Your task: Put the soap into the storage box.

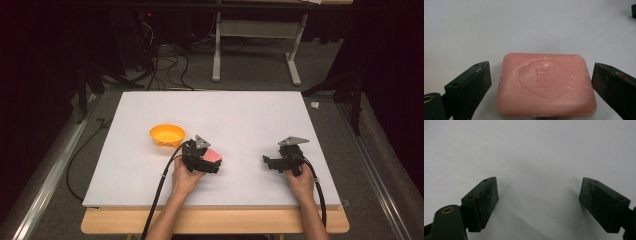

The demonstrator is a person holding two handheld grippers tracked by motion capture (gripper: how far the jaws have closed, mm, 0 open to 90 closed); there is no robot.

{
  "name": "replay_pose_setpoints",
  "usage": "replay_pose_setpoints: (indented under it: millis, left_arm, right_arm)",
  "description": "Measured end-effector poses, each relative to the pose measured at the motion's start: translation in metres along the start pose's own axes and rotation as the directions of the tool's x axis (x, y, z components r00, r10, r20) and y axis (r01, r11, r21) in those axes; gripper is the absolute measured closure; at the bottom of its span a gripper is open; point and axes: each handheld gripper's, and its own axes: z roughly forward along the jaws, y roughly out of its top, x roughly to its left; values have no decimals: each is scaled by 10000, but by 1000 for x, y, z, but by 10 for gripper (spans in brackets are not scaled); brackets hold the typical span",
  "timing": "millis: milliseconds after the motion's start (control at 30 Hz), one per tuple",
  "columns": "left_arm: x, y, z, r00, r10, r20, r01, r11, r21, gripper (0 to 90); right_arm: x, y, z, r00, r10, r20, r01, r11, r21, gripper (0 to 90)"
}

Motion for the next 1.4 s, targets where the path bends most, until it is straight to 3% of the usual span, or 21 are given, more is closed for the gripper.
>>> replay_pose_setpoints:
  millis: [567, 933, 1400]
  left_arm:
    - [-4, -4, 10, 9991, 257, -340, -243, 9989, 413, 58]
    - [-5, -5, 9, 9994, 235, -252, -229, 9994, 261, 130]
    - [-5, -5, 6, 9989, 239, -396, -226, 9992, 333, 135]
  right_arm:
    - [0, 0, 0, 10000, -19, 3, 19, 10000, -6, 163]
    - [0, 0, 0, 10000, -18, 5, 18, 10000, -7, 163]
    - [0, 0, 0, 10000, -17, 4, 17, 10000, 3, 163]
